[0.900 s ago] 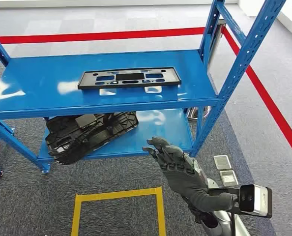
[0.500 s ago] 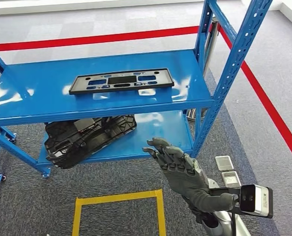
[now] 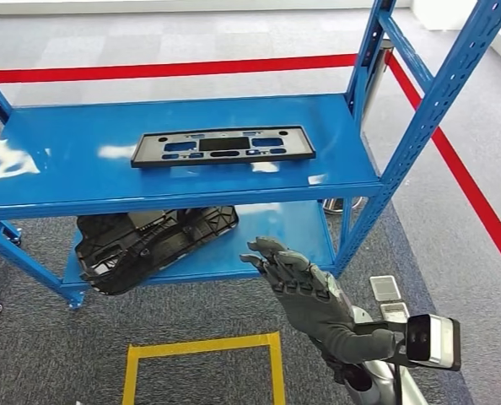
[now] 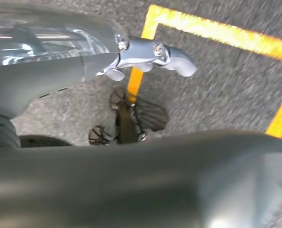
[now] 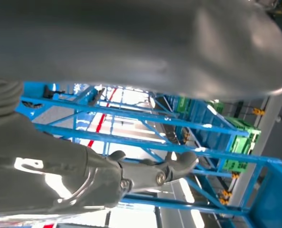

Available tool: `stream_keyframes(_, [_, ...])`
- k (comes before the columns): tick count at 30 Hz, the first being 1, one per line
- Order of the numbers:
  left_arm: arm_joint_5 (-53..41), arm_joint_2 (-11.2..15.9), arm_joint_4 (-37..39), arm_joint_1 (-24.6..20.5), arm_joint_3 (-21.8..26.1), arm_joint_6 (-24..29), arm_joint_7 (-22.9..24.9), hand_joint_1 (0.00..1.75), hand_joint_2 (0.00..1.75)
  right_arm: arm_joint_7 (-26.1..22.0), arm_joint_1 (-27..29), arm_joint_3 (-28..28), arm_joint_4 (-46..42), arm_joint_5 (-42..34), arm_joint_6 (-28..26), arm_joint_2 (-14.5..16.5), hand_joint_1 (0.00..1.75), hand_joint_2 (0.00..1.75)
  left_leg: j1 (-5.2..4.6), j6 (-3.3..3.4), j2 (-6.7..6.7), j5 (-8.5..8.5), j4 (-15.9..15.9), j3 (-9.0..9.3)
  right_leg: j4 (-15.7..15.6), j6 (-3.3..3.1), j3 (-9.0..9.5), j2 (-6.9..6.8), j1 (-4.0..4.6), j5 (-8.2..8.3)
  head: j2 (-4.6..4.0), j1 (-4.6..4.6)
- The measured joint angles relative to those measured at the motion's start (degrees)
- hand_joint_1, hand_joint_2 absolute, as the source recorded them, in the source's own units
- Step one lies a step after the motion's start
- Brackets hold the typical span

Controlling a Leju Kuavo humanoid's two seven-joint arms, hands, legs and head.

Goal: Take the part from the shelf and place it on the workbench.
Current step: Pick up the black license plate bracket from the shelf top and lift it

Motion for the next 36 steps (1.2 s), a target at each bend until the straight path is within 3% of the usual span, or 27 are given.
stream_keyframes(1, [0.01, 0.0, 0.0, 0.01, 0.0, 0.07, 0.0, 0.0, 0.0, 0.15, 0.11, 0.01, 0.23, -0.01, 0.1, -0.01, 0.0, 0.0, -0.03, 0.09, -0.01, -0.19, 0.0, 0.18, 3.27, 0.07, -2.1, 0.0, 0.0, -0.82, 0.0, -0.01])
stream_keyframes(2, [0.02, 0.0, 0.0, 0.04, 0.0, 0.13, 0.0, 0.0, 0.0, 0.33, 0.21, 0.04, 0.46, -0.01, 0.24, -0.02, 0.0, 0.0, -0.05, 0.1, -0.03, -0.42, 0.01, 0.44, 4.96, 0.12, -3.46, 0.0, 0.0, -0.61, 0.0, -0.01])
stream_keyframes(3, [0.05, 0.0, 0.0, 0.08, 0.01, 0.21, -0.01, 0.0, 0.0, 0.56, 0.26, 0.1, 0.67, 0.01, 0.37, -0.02, 0.0, 0.0, -0.06, 0.02, -0.06, -0.71, 0.01, 0.83, 4.36, 0.17, -3.71, -0.01, 0.0, 0.87, 0.0, -0.01])
stream_keyframes(5, [0.11, 0.0, 0.0, 0.13, 0.02, 0.34, -0.05, 0.0, 0.0, 0.92, 0.3, 0.33, 0.94, 0.07, 0.5, -0.02, 0.0, 0.0, -0.05, -0.33, -0.12, -1.47, 0.02, 1.88, -2.09, 0.03, -1.47, -0.02, 0.02, 5.76, 0.0, -0.01])
stream_keyframes(7, [0.15, 0.01, 0.0, 0.05, 0.02, 0.29, -0.18, 0.0, 0.0, 1.21, 0.23, 0.75, 1.15, 0.22, 0.49, 0.01, 0.0, 0.0, -0.24, -0.9, -0.14, -2.17, 0.17, 2.53, -7.91, -0.46, 0.91, 0.01, 0.2, 8.46, 0.0, -0.01])
stream_keyframes(9, [0.15, 0.02, 0.01, -0.09, 0.02, 0.21, -0.28, 0.0, 0.0, 1.51, 0.11, 1.15, 1.33, 0.52, 0.41, 0.05, 0.0, 0.0, -0.36, -1.35, -0.12, -2.44, 0.1, 2.62, -9.22, -1.07, 1.41, 0.14, 0.43, 8.19, 0.0, -0.04])
stream_keyframes(12, [0.02, 0.02, 0.02, -0.3, -0.02, -0.02, -0.32, 0.0, 0.0, 1.62, -0.21, 1.59, 1.48, 1.18, -0.14, 0.11, 0.0, 0.0, -0.25, -2.08, -0.09, -3.32, 0.85, 2.44, -9.71, -1.89, 1.8, 0.15, 0.09, 7.85, 0.0, -0.06])
stream_keyframes(14, [-0.03, 0.02, 0.02, -0.37, -0.05, -0.36, -0.33, 0.0, 0.0, 1.56, -0.39, 1.89, 1.52, 1.6, -0.65, 0.14, 0.0, 0.0, -0.1, -2.71, -0.09, -5.72, 5.83, -0.06, -9.88, -2.37, 2.23, -0.04, -0.12, 7.57, 0.0, -0.07])
stream_keyframes(16, [-0.15, 0.02, 0.03, -0.27, -0.07, -0.49, -0.27, 0.0, 0.0, 1.16, -0.36, 2.12, 1.57, 2.45, -1.39, -0.06, 0.0, 0.0, 0.07, -3.09, -0.09, -8.22, 13.5, -4.57, -9.86, -2.62, 2.61, -0.11, -0.11, 7.12, 0.0, -0.08])
stream_keyframes(17, [-0.26, 0.02, 0.03, -0.18, -0.09, -0.48, -0.21, 0.0, 0.0, 0.82, -0.27, 2.21, 1.59, 2.97, -1.8, -0.3, 0.0, 0.0, 0.1, -3.13, -0.09, -8.25, 15.83, -6.26, -9.86, -2.63, 2.92, -0.08, -0.1, 6.83, 0.0, -0.08])
stream_keyframes(18, [-0.44, 0.02, 0.04, -0.11, -0.14, -0.46, -0.15, 0.0, 0.0, 0.41, -0.17, 2.28, 1.56, 3.51, -2.23, -0.62, 0.0, 0.0, 0.1, -3.07, -0.09, -7.07, 16.01, -6.94, -9.86, -2.59, 3.36, -0.04, -0.09, 6.51, 0.0, -0.08])
stream_keyframes(20, [-0.93, 0.01, 0.04, -0.11, -0.39, -0.46, 0.0, 0.0, 0.0, -0.25, 0.12, 2.37, 1.28, 4.25, -2.93, -1.35, 0.0, 0.0, 0.0, -2.55, 0.12, -2.08, 10.22, -5.29, -9.88, -2.43, 4.6, -0.12, -0.05, 5.7, 0.0, -0.08])
stream_keyframes(22, [-1.47, -0.03, 0.06, -0.42, -0.77, -0.47, 0.24, 0.0, 0.0, -0.78, 0.74, 2.38, 0.7, 4.97, -3.73, -2.16, 0.0, 0.0, -0.54, -1.56, 1.31, 1.23, 4.25, -2.95, -10.02, -2.06, 5.6, -0.39, 0.1, 4.97, 0.0, -0.09])
stream_keyframes(24, [-1.87, -0.13, 0.1, -1.04, -1.11, -0.43, 0.59, 0.0, 0.0, -1.19, 1.73, 2.38, -0.22, 6.01, -4.58, -3.12, 0.0, 0.0, -1.08, -0.72, 2.06, 1.03, 2.3, -2.22, -10.27, -1.48, 5.82, -0.94, 0.23, 4.59, 0.0, -0.08])
stream_keyframes(26, [-2.11, -0.3, 0.13, -1.51, -1.46, -0.25, 0.93, 0.0, 0.0, -1.34, 2.58, 2.39, -1.42, 7.06, -5.33, -3.93, 0.0, 0.0, -0.99, -0.34, 1.43, 0.61, 1.28, -1.83, -10.58, -0.88, 6.16, -1.62, 0.25, 4.23, 0.0, -0.09])
stream_keyframes(28, [-2.2, -0.49, 0.14, -1.77, -1.74, -0.02, 1.06, 0.0, 0.0, -1.37, 3.01, 2.43, -2.47, 7.59, -5.78, -4.61, 0.0, 0.0, -0.61, 0.0, 0.82, 0.6, 0.32, -0.89, -8.88, -0.48, 5.95, -1.43, 0.27, 2.96, 0.0, -0.06])
stream_keyframes(29, [-2.21, -0.65, 0.15, -1.95, -1.85, 0.04, 1.09, 0.0, 0.0, -1.37, 3.23, 2.45, -2.82, 7.7, -5.9, -4.98, 0.0, 0.0, -0.43, 0.22, 0.61, 0.54, -0.03, -0.4, -6.24, -0.38, 4.74, -1.06, 0.24, 1.67, 0.0, -0.02])
stream_keyframes(31, [-2.26, -0.93, 0.22, -2.22, -2.07, 0.31, 1.2, 0.0, 0.0, -1.26, 3.73, 2.49, -3.1, 7.77, -6.18, -5.65, 0.0, 0.0, -0.4, 0.5, 0.21, 0.14, -0.17, 0.15, 1.15, -0.21, 0.35, -0.5, 0.27, -0.96, 0.0, 0.04])
stream_keyframes(32, [-2.28, -1.06, 0.26, -2.22, -2.17, 0.44, 1.3, 0.0, 0.0, -1.16, 3.96, 2.52, -3.15, 7.71, -6.35, -5.88, 0.0, 0.0, -0.4, 0.54, 0.05, -0.15, -0.16, 0.46, 3.88, -0.12, -1.67, -0.41, 0.27, -1.31, 0.0, 0.05])
stream_keyframes(33, [-2.28, -1.14, 0.3, -2.14, -2.26, 0.56, 1.4, 0.0, 0.0, -1.02, 4.08, 2.56, -3.19, 7.61, -6.49, -6.04, 0.0, 0.0, -0.4, 0.46, -0.07, -0.49, -0.15, 0.86, 4.66, -0.03, -2.78, -0.36, 0.26, -0.44, 0.0, 0.05])
stream_keyframes(34, [-2.26, -1.19, 0.32, -2.05, -2.31, 0.59, 1.46, 0.0, 0.0, -0.9, 4.08, 2.61, -3.21, 7.49, -6.59, -6.16, 0.0, 0.0, -0.39, 0.31, -0.17, -0.88, -0.15, 1.4, 3.28, 0.06, -2.82, -0.33, 0.25, 1.56, 0.0, 0.06])
stream_keyframes(36, [-2.09, -1.25, 0.34, -1.91, -2.34, 0.58, 1.42, 0.0, 0.0, -0.72, 3.9, 2.7, -3.21, 7.32, -6.64, -6.39, 0.0, 0.0, -0.4, -0.16, -0.3, -1.8, -0.12, 2.59, -3.38, 0.04, -0.68, -0.23, 0.21, 6.56, 0.0, 0.06])
